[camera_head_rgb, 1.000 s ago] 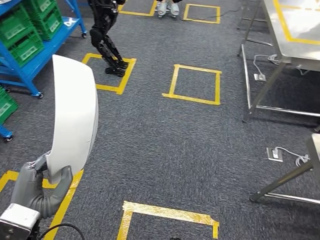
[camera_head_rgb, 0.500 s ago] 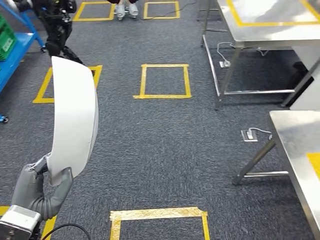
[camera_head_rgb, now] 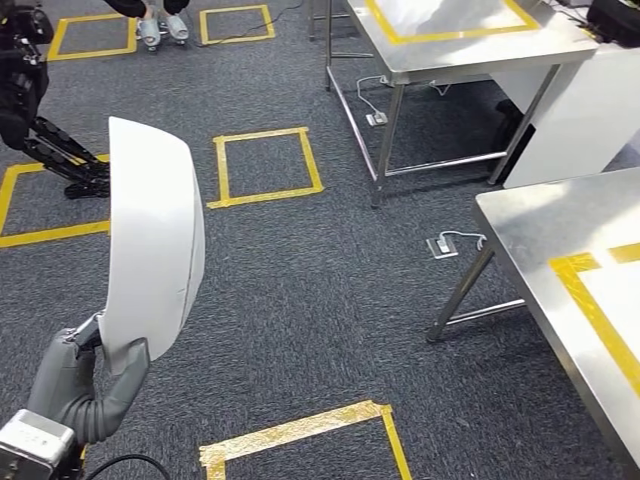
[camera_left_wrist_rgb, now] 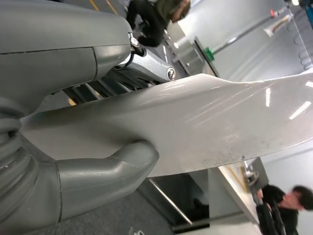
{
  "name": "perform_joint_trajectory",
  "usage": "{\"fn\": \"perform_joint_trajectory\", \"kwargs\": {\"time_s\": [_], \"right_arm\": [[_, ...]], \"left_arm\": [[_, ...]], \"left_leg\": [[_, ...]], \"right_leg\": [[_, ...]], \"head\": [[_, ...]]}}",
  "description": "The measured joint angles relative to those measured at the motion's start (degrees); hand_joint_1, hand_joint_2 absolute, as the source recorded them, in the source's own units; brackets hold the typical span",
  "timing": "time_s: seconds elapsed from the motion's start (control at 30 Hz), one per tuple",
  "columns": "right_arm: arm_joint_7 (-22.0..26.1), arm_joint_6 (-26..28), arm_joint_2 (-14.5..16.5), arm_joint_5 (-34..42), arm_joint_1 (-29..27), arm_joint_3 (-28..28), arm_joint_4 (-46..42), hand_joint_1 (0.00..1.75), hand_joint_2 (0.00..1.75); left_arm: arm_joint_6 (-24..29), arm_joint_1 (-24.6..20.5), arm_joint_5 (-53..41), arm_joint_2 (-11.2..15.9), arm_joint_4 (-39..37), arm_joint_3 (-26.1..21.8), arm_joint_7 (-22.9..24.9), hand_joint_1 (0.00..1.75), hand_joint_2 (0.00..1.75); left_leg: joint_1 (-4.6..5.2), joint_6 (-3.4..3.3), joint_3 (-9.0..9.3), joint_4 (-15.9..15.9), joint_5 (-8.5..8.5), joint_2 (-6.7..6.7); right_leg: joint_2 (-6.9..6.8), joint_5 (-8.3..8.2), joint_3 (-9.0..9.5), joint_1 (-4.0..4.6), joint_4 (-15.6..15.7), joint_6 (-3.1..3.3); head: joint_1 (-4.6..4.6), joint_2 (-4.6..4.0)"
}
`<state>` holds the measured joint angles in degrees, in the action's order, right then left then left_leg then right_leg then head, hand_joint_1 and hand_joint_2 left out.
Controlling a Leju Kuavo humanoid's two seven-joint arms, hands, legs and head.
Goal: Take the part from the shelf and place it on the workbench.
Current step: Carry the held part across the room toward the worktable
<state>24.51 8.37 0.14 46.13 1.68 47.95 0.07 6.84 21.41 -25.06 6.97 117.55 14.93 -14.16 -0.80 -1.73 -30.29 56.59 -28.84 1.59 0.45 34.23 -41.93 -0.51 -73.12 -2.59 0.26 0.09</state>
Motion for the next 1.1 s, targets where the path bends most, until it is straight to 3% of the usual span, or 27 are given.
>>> {"fn": "perform_joint_trajectory", "kwargs": {"time_s": [0.03,0.07,0.1,0.17,0.23,0.3,0.37,0.43,0.5,0.53,0.57,0.6,0.67,0.73,0.8,0.83,0.9,0.93,1.0,1.03,1.07,1.1], "right_arm": [[-0.1,0.0,0.0,0.0,0.0,0.2,0.0,0.00,0.00],[-0.3,0.1,0.0,0.0,0.0,0.5,0.0,0.00,0.00],[-0.5,0.2,0.0,0.0,0.0,0.7,0.0,0.00,0.00],[-0.9,0.4,0.0,0.0,0.1,1.1,-0.1,0.00,0.00],[-1.1,0.6,0.0,0.0,0.3,1.4,-0.2,0.00,0.00],[-1.3,0.8,-0.1,0.0,0.2,1.8,-0.2,0.00,0.00],[-1.4,0.9,-0.2,0.0,0.1,2.1,-0.2,0.00,0.00],[-1.5,1.0,-0.2,0.0,0.2,2.3,-0.2,0.00,0.00],[-1.5,1.0,-0.2,0.0,0.4,2.4,-0.3,0.00,0.00],[-1.5,1.0,-0.2,0.0,0.4,2.5,-0.4,0.00,0.00],[-1.5,1.0,-0.2,0.0,0.3,2.5,-0.4,0.00,0.00],[-1.5,1.0,-0.2,0.0,0.3,2.6,-0.4,0.00,0.00],[-1.5,1.1,-0.2,0.0,0.3,2.6,-0.4,0.00,0.00],[-1.5,1.1,-0.2,0.0,0.4,2.6,-0.4,0.00,0.00],[-1.5,1.1,-0.2,0.0,0.2,2.6,-0.4,0.00,0.00],[-1.5,1.1,-0.2,0.0,0.0,2.7,-0.4,0.00,0.00],[-1.5,1.1,-0.3,0.0,0.0,2.8,-0.4,0.00,0.00],[-1.5,1.1,-0.3,0.0,0.1,2.9,-0.5,0.00,0.00],[-1.5,1.1,-0.3,0.0,0.3,3.1,-0.5,0.00,0.00],[-1.5,1.1,-0.3,0.0,0.3,3.2,-0.5,0.00,0.00],[-1.5,1.1,-0.3,0.0,0.2,3.3,-0.5,0.00,0.00],[-1.5,1.1,-0.3,0.0,0.1,3.4,-0.5,0.00,0.00]], "left_arm": [[0.0,0.1,0.2,0.0,0.0,-0.2,-0.1,1.75,1.75],[-0.2,0.1,0.4,0.0,0.0,-0.4,-0.3,1.75,1.75],[-0.3,0.2,0.7,0.0,0.0,-0.7,-0.5,1.75,1.75],[-0.5,0.3,0.9,0.0,0.0,-1.0,-0.8,1.75,1.75],[-0.5,0.4,1.0,0.0,0.0,-1.2,-0.9,1.75,1.75],[-0.5,0.5,1.0,0.0,0.0,-1.4,-1.0,1.75,1.75],[-0.5,0.6,1.1,0.0,0.0,-1.6,-1.0,1.75,1.75],[-0.5,0.8,1.2,-0.1,0.0,-2.0,-1.1,1.75,1.75],[-0.5,1.1,1.3,-0.1,0.0,-2.3,-1.1,1.75,1.75],[-0.5,1.1,1.4,-0.1,0.0,-2.4,-1.1,1.75,1.75],[-0.5,1.1,1.5,-0.1,0.0,-2.4,-1.1,1.75,1.75],[-0.5,1.1,1.5,-0.1,0.0,-2.4,-1.1,1.75,1.75],[-0.5,1.2,1.6,-0.1,0.0,-2.4,-1.1,1.75,1.75],[-0.5,1.2,1.6,-0.1,0.0,-2.4,-1.1,1.75,1.75],[-0.5,1.2,1.6,-0.1,0.0,-2.4,-1.1,1.75,1.75],[-0.5,1.2,1.6,-0.1,0.0,-2.4,-1.1,1.75,1.75],[-0.5,1.2,1.6,-0.2,0.0,-2.5,-1.2,1.75,1.75],[-0.6,1.2,1.6,-0.2,0.0,-2.5,-1.2,1.75,1.75],[-0.6,1.3,1.6,-0.2,0.0,-2.5,-1.2,1.75,1.75],[-0.7,1.3,1.6,-0.3,0.0,-2.5,-1.2,1.75,1.75],[-0.7,1.2,1.6,-0.3,0.0,-2.5,-1.2,1.75,1.75],[-0.7,1.2,1.6,-0.3,0.0,-2.5,-1.2,1.75,1.75]], "left_leg": [[0.04,0.03,0.10,0.0,-0.14,0.87],[0.06,0.13,0.28,0.0,-0.29,1.62],[0.07,0.27,0.55,0.0,-0.49,2.29],[0.22,0.75,1.10,0.0,-0.91,3.40],[0.37,1.35,1.43,0.1,-1.17,4.37],[0.23,1.99,1.70,0.0,-1.44,4.93],[-0.05,2.47,1.13,2.1,-3.09,2.82],[-0.19,2.60,-1.82,8.7,-6.55,-0.22],[-0.18,2.63,-5.56,15.8,-9.01,-1.16],[-0.17,2.61,-6.43,17.0,-8.66,-1.27],[-0.18,2.54,-6.28,16.0,-7.17,-1.42],[-0.22,2.42,-5.13,12.8,-4.79,-1.90],[-0.50,2.16,-2.17,5.2,-1.06,-4.83],[-0.58,1.91,-0.95,1.8,-0.30,-6.92],[-0.43,1.43,-0.93,1.4,-0.26,-5.91],[-0.45,1.06,-0.79,1.1,-0.12,-5.10],[-0.55,0.38,-0.52,0.6,0.13,-3.29],[-0.45,0.18,-0.45,0.5,0.10,-2.34],[-0.29,0.03,-0.43,0.5,-0.05,-0.43],[-0.26,0.04,-0.37,0.5,-0.15,0.48],[-0.26,0.11,-0.26,0.5,-0.27,1.29],[-0.28,0.24,-0.07,0.5,-0.43,2.03]], "right_leg": [[-0.27,-0.44,-0.15,-0.11,-0.4,-0.11],[-0.58,-1.90,0.98,-0.19,1.6,-0.15],[-1.32,-3.96,3.18,-0.20,5.4,-0.12],[-3.44,-6.42,7.51,0.17,12.8,0.41],[-4.06,-6.64,9.00,0.65,15.3,1.22],[-2.88,-6.86,9.03,0.68,15.5,2.00],[-1.76,-7.10,9.36,0.45,16.0,2.79],[-0.46,-7.20,9.60,0.36,16.3,3.35],[1.07,-7.15,9.64,0.47,16.2,3.56],[1.91,-7.13,9.69,0.50,16.1,3.58],[2.79,-7.11,9.76,0.51,16.1,3.56],[3.68,-7.06,9.83,0.49,15.9,3.49],[5.38,-6.88,9.56,0.45,15.4,3.14],[6.91,-6.92,8.81,0.26,15.0,2.38],[8.14,-7.19,8.09,-0.01,15.0,1.51],[7.45,-7.05,7.75,0.01,14.8,1.21],[3.86,-5.11,5.80,0.22,11.5,0.81],[1.74,-3.40,4.12,0.26,8.2,0.64],[0.12,-0.45,0.43,0.05,0.8,0.28],[-0.07,-0.26,-0.37,-0.07,-0.8,0.13],[-0.29,-1.14,0.06,-0.15,-0.2,0.03],[-0.76,-2.87,1.70,-0.19,2.7,0.00]], "head": [[0.02,0.00],[0.02,0.00],[0.03,0.00],[-0.01,0.00],[-0.05,0.00],[-0.03,0.00],[-0.22,0.00],[-0.57,0.00],[-0.72,0.00],[-0.70,0.00],[-0.72,0.00],[-0.71,0.00],[-0.71,0.00],[-0.70,0.00],[-0.73,0.00],[-0.71,0.00],[-0.45,0.00],[-0.31,0.00],[-0.26,0.00],[-0.25,0.00],[-0.25,0.00],[-0.24,0.00]]}}
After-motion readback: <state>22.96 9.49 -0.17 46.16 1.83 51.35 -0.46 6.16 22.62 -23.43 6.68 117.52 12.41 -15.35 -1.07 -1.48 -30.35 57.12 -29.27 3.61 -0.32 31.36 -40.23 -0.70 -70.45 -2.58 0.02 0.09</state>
